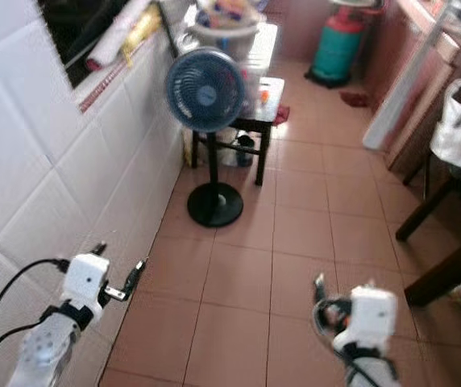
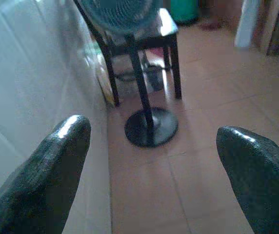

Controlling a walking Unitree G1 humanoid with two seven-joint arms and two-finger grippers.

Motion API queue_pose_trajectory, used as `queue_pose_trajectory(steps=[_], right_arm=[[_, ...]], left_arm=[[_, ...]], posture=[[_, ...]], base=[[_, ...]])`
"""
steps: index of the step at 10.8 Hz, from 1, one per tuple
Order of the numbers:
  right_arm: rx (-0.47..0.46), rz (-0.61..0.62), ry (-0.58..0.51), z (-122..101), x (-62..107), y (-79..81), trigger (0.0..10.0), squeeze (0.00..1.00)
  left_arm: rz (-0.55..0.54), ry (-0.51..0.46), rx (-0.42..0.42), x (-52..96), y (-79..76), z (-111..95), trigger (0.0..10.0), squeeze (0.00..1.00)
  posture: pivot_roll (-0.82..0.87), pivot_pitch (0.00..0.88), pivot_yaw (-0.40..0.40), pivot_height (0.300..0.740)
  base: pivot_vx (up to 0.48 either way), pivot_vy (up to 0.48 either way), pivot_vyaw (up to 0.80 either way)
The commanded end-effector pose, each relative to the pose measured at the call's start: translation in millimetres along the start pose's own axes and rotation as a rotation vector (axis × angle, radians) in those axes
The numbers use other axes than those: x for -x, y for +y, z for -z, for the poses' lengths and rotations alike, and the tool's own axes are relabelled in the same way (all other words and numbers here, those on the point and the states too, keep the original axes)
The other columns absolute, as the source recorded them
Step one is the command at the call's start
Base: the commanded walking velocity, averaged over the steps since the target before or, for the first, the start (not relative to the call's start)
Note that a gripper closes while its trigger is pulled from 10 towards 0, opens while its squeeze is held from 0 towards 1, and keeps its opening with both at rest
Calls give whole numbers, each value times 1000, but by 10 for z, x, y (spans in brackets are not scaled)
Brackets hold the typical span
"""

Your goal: Setting the table

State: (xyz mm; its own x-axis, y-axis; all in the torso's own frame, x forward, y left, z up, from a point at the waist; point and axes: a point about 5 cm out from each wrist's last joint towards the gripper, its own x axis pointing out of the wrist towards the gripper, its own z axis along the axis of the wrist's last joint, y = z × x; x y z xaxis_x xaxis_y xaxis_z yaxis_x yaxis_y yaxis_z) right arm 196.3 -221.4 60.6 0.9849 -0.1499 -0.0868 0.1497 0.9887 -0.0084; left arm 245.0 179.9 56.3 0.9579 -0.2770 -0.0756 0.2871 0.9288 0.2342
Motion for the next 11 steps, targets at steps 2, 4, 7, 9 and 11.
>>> queue_pose_trajectory(steps=[2, 4, 7, 9, 11], right_arm=[[-28, 32, 14, -229, 198, -43, 10000, 0], [5, 20, 48, -183, 290, 26, 10000, 0], [-79, 61, 75, -184, 324, 165, 10000, 0], [-97, 40, 78, -146, 307, 267, 10000, 0], [-98, 84, 68, -211, 338, 241, 10000, 0]], left_arm=[[104, -117, -6, 27, -133, -241, 10000, 0], [93, -90, -1, -99, -28, -223, 10000, 0], [139, -83, 15, -213, -120, -257, 10000, 0], [130, -73, -3, -255, -82, -251, 10000, 0], [200, -70, 16, -293, -224, -255, 10000, 0]], posture=[[-39, 44, -65, 740], [-42, 59, -32, 740], [-54, 53, -1, 740], [-59, 50, 30, 740], [-128, 66, 39, 740]], base=[[0, 0, 0], [0, 0, 0], [0, 0, -185], [0, 0, -781], [0, 0, -769]])
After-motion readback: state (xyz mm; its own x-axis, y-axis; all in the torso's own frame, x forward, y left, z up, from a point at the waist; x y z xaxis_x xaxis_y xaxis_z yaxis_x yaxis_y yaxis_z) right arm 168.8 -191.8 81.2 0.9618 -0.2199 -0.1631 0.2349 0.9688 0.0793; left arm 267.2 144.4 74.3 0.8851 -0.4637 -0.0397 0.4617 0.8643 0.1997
